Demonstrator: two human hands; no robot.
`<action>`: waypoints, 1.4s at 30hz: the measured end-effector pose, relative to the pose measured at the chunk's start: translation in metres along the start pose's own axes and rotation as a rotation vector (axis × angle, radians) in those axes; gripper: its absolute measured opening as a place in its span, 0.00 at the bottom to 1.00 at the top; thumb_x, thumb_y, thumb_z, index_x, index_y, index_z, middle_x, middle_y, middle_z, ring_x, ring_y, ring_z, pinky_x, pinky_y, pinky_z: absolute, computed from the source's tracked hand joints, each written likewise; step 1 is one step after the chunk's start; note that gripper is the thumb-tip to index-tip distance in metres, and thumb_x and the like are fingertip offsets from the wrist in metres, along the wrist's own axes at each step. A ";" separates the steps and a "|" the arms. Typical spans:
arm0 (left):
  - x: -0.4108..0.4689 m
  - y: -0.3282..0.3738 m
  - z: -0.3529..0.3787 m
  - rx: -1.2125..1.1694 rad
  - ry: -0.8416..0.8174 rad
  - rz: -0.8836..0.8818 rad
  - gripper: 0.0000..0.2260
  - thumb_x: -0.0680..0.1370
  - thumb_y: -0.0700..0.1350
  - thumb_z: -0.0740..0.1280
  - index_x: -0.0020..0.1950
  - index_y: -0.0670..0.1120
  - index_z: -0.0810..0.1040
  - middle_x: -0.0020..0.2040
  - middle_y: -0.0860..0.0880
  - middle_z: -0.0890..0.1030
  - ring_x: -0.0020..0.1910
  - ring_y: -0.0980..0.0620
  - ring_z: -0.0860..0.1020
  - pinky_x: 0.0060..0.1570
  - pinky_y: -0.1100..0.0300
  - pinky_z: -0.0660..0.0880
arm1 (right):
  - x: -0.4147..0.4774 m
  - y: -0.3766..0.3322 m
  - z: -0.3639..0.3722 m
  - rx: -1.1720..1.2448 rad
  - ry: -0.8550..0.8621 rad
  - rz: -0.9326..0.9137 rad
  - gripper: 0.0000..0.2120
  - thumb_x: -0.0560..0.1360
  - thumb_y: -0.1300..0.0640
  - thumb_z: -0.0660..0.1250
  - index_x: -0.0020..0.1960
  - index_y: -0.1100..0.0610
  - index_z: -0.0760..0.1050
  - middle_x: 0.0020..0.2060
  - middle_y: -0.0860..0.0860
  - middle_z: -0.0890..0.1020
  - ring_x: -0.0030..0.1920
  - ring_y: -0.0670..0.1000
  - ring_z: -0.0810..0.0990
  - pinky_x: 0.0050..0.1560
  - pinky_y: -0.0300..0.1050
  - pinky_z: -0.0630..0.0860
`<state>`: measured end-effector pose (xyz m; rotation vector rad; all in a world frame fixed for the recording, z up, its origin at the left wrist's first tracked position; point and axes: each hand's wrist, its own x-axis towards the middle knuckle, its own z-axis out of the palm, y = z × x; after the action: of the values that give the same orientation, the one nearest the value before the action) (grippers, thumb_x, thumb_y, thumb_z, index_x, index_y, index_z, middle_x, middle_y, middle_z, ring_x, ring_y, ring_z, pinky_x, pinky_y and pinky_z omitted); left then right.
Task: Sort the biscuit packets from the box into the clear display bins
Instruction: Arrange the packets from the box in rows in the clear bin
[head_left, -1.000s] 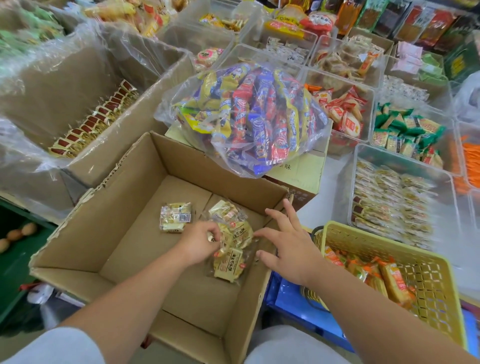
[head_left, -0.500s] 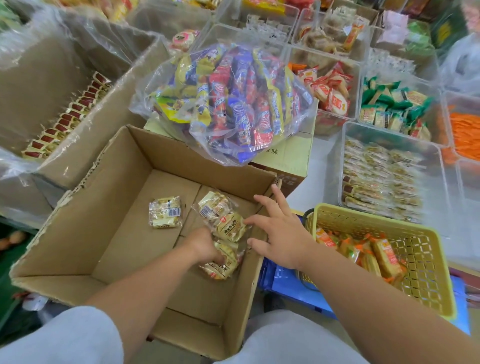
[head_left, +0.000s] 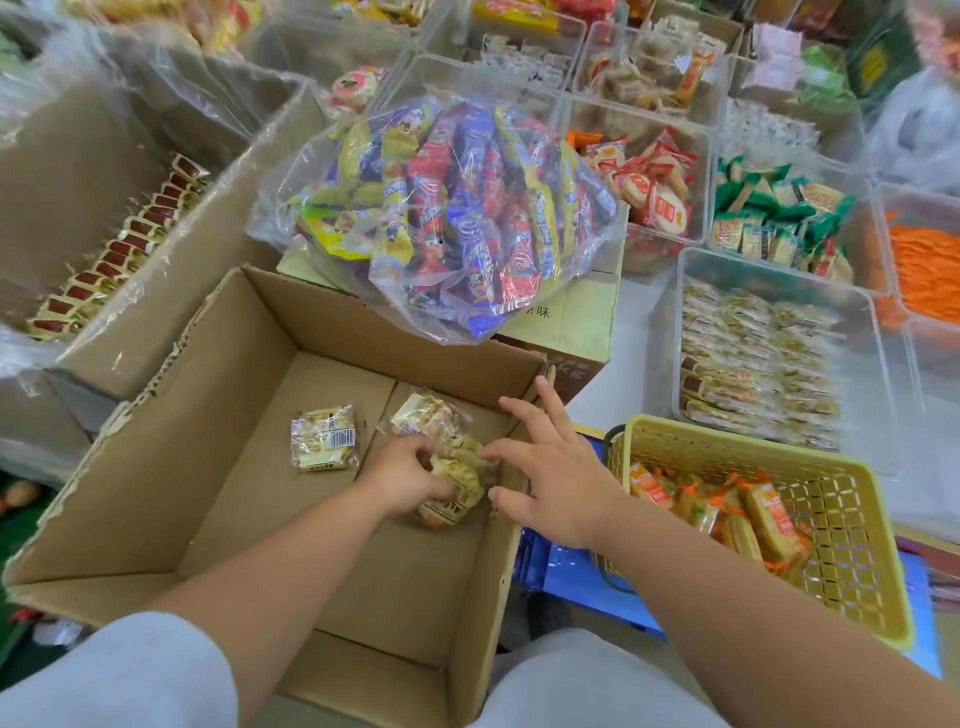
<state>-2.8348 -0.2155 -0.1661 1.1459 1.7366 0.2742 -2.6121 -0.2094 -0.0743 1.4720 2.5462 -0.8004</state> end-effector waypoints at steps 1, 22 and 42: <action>0.002 0.001 0.004 -0.043 -0.012 -0.010 0.22 0.60 0.46 0.83 0.49 0.55 0.79 0.54 0.47 0.80 0.51 0.46 0.81 0.47 0.54 0.79 | 0.000 0.000 0.000 -0.005 -0.003 -0.001 0.24 0.74 0.36 0.59 0.68 0.38 0.72 0.81 0.45 0.51 0.77 0.50 0.25 0.75 0.70 0.57; -0.147 0.061 -0.018 -1.224 0.273 -0.024 0.39 0.64 0.33 0.79 0.73 0.44 0.72 0.60 0.38 0.84 0.52 0.38 0.86 0.38 0.52 0.83 | -0.028 0.008 -0.033 0.381 0.035 -0.164 0.36 0.77 0.31 0.59 0.81 0.36 0.49 0.80 0.35 0.51 0.80 0.39 0.43 0.80 0.53 0.52; -0.174 0.211 0.121 -1.424 -0.120 0.197 0.31 0.60 0.41 0.84 0.63 0.40 0.84 0.62 0.34 0.82 0.61 0.31 0.81 0.61 0.32 0.77 | -0.103 0.183 -0.097 1.431 0.143 0.070 0.13 0.81 0.57 0.67 0.57 0.38 0.76 0.55 0.50 0.85 0.53 0.58 0.85 0.50 0.62 0.82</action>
<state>-2.6058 -0.2798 0.0158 0.2257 0.8764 1.2674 -2.3885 -0.1707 -0.0287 1.7620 1.7855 -2.8646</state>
